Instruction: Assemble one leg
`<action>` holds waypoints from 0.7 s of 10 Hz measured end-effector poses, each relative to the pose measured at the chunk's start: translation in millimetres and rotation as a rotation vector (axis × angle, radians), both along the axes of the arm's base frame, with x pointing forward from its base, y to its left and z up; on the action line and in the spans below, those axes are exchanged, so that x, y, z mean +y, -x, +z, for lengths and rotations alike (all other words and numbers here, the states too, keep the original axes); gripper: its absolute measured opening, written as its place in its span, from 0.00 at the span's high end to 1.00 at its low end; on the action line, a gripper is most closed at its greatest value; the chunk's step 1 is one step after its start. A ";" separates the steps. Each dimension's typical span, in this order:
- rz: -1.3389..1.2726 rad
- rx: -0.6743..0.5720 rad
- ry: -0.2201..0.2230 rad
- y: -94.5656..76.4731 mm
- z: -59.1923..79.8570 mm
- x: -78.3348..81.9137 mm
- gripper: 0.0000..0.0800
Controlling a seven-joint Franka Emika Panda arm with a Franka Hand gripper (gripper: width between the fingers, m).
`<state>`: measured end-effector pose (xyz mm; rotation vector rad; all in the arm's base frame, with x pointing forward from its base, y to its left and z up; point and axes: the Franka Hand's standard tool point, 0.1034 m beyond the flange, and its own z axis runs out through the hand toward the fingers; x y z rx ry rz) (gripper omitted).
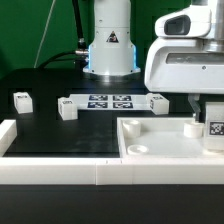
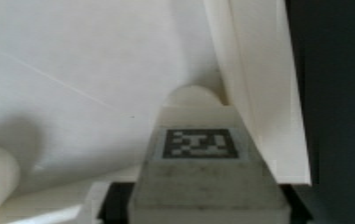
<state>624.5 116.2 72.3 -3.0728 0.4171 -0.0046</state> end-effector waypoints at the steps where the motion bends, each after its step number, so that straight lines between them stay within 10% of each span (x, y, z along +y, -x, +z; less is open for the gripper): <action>1: -0.095 0.004 -0.003 0.1 -0.1 0.1 0.64; 7: -0.888 0.035 -0.033 2.0 -1.3 4.1 0.64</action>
Offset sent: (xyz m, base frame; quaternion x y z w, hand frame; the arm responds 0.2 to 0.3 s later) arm -0.0102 0.0096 0.0002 -0.0083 0.0164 0.2565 0.9664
